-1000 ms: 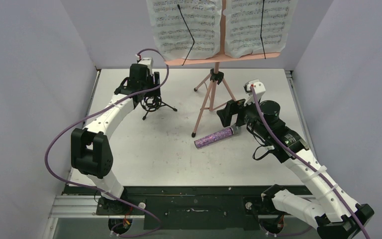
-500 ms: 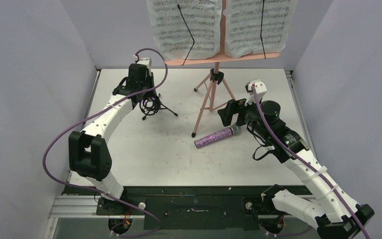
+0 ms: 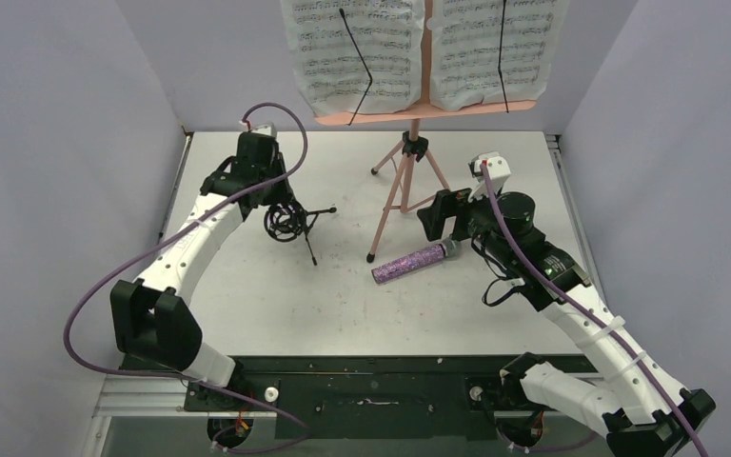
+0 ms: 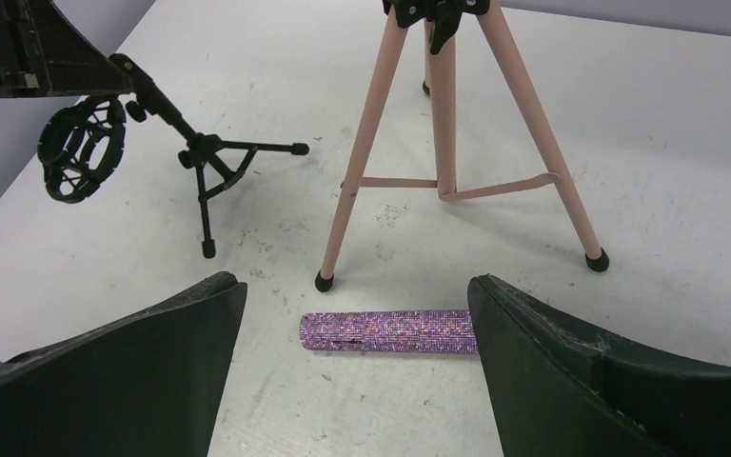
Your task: Set up the instrument practice props
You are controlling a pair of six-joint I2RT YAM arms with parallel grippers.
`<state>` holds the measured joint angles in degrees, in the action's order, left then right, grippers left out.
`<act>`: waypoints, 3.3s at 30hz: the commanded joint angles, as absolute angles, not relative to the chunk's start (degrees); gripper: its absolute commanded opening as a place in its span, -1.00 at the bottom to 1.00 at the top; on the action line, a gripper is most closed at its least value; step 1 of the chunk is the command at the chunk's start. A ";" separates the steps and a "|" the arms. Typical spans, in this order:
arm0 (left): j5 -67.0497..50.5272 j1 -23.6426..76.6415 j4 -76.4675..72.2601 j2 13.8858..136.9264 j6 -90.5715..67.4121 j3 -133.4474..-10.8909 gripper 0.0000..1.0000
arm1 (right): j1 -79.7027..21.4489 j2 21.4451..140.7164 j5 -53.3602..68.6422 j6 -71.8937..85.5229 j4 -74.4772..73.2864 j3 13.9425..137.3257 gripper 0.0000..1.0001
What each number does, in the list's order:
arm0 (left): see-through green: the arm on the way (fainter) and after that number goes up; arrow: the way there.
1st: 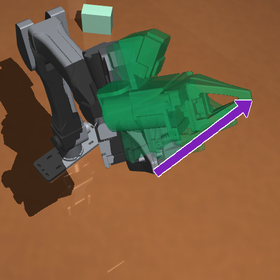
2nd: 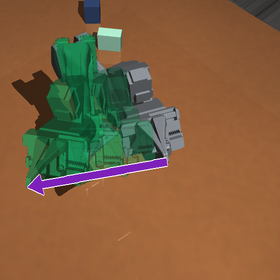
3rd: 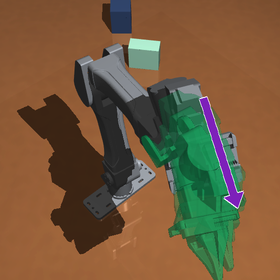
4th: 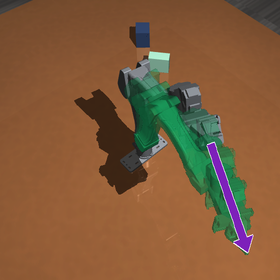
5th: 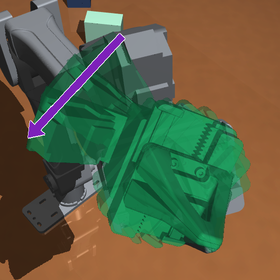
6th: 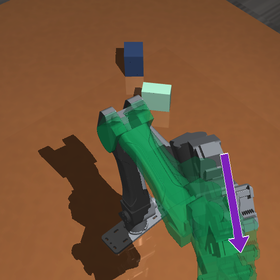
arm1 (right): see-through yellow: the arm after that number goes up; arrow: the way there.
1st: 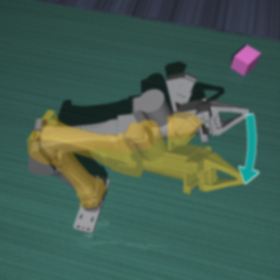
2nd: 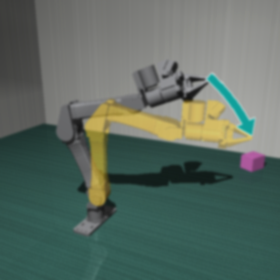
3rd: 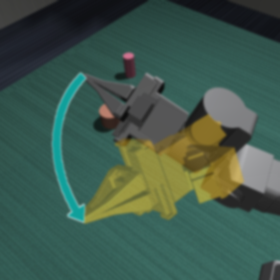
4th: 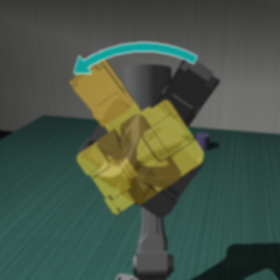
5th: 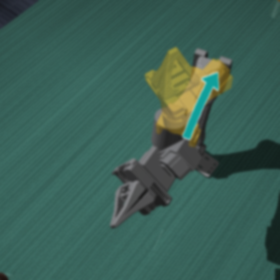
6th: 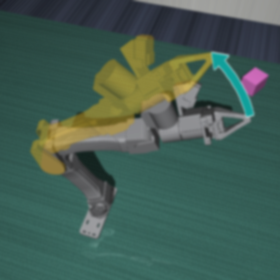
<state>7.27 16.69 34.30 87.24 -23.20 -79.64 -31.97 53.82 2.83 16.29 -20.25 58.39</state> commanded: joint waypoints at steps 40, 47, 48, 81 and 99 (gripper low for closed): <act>27.82 43.06 71.34 79.80 -80.13 -85.95 -1.00 | -31.55 54.85 -2.52 17.34 -22.20 60.12 0.80; 29.04 43.07 70.96 79.15 -79.12 -85.42 -0.92 | -31.43 54.49 -3.05 18.11 -22.24 59.68 0.79; 29.06 43.04 70.60 79.11 -78.49 -85.62 -0.82 | -31.45 54.49 -3.15 18.06 -22.24 59.67 0.79; 20.03 43.87 23.95 65.01 -33.02 -74.17 0.93 | -29.19 53.34 -4.69 20.73 -23.03 58.52 0.79; -6.41 56.25 20.97 83.86 -6.43 -78.02 0.93 | -14.95 49.53 5.28 29.04 -24.97 52.17 0.79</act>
